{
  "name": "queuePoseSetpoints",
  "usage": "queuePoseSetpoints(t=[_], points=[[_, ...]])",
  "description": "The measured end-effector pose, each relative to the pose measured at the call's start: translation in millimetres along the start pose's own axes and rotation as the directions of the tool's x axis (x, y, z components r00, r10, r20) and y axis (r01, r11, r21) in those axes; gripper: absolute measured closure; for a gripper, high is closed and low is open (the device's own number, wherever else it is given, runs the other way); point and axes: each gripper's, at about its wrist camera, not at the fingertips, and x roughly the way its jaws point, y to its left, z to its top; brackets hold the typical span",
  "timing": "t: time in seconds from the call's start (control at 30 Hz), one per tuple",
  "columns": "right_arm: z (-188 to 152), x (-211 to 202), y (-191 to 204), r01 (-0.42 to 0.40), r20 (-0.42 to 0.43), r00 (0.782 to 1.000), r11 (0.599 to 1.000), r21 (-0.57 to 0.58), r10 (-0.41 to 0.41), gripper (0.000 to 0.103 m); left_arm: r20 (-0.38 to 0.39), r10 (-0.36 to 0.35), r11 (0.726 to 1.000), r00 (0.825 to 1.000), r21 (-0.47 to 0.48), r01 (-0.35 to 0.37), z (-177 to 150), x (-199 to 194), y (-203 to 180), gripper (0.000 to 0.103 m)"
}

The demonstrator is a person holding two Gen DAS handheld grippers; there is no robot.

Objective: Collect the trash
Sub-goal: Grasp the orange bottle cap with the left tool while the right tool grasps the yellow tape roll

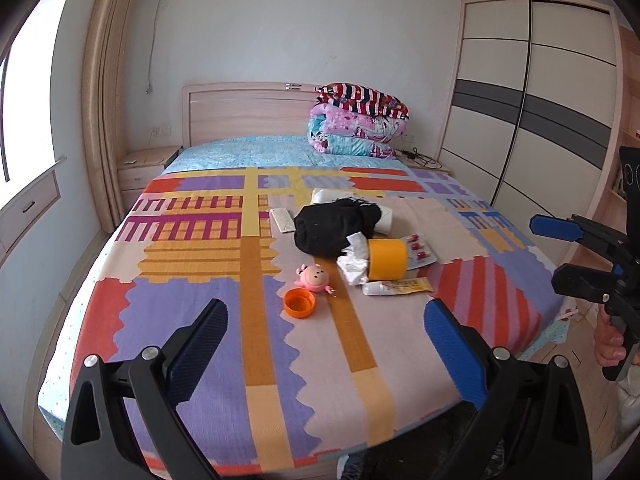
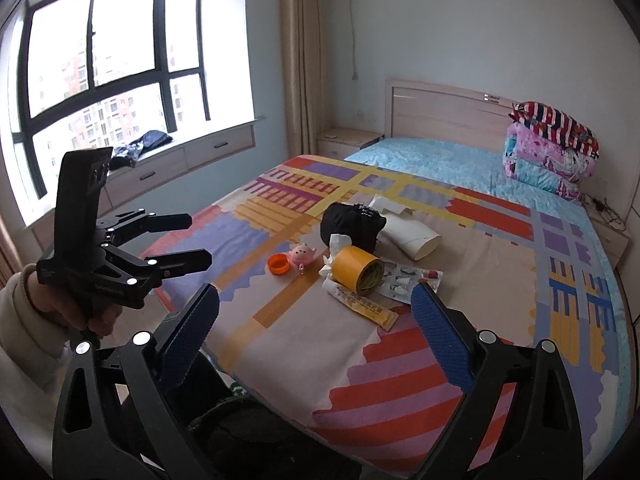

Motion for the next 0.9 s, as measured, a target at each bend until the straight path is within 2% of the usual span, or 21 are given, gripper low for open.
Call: queuePoseSetpoints(t=[0.07, 0.13, 0.27, 0.33, 0.47, 0.5, 0.63, 0.9], points=[[2, 15, -5, -0.005, -0.018, 1.000, 1.000, -0.006, 0.005, 0.017, -0.011, -0.003, 1.000, 1.000, 0.003, 0.003, 0, 11, 4, 0.008], [3, 31, -11, -0.012, -0.035, 0.999, 1.000, -0.009, 0.012, 0.018, -0.034, -0.004, 1.000, 0.999, 0.001, 0.004, 0, 25, 9, 0.008], [5, 59, -22, -0.014, -0.056, 0.998, 1.000, -0.017, 0.013, 0.018, -0.078, -0.006, 1.000, 0.997, -0.027, 0.004, -1, 50, 22, 0.026], [6, 72, -26, -0.023, -0.067, 0.998, 0.999, -0.023, 0.021, 0.019, -0.088, -0.005, 0.999, 0.996, -0.037, 0.002, -1, 60, 27, 0.026], [7, 98, -36, -0.033, -0.099, 0.995, 0.999, -0.032, 0.030, 0.028, -0.112, -0.007, 0.999, 0.994, -0.032, 0.004, -3, 74, 31, 0.036], [7, 103, -38, -0.032, -0.109, 0.994, 0.999, -0.030, 0.028, 0.031, -0.118, -0.008, 1.000, 0.993, -0.030, 0.005, -3, 77, 31, 0.040], [7, 116, -46, -0.051, -0.119, 0.992, 0.999, -0.014, 0.049, 0.032, -0.144, -0.021, 1.000, 0.989, -0.015, 0.019, -4, 88, 30, 0.055], [3, 139, -58, -0.082, -0.152, 0.985, 0.996, 0.019, 0.083, 0.032, -0.170, -0.025, 1.000, 0.985, 0.007, 0.026, -7, 102, 24, 0.058]])
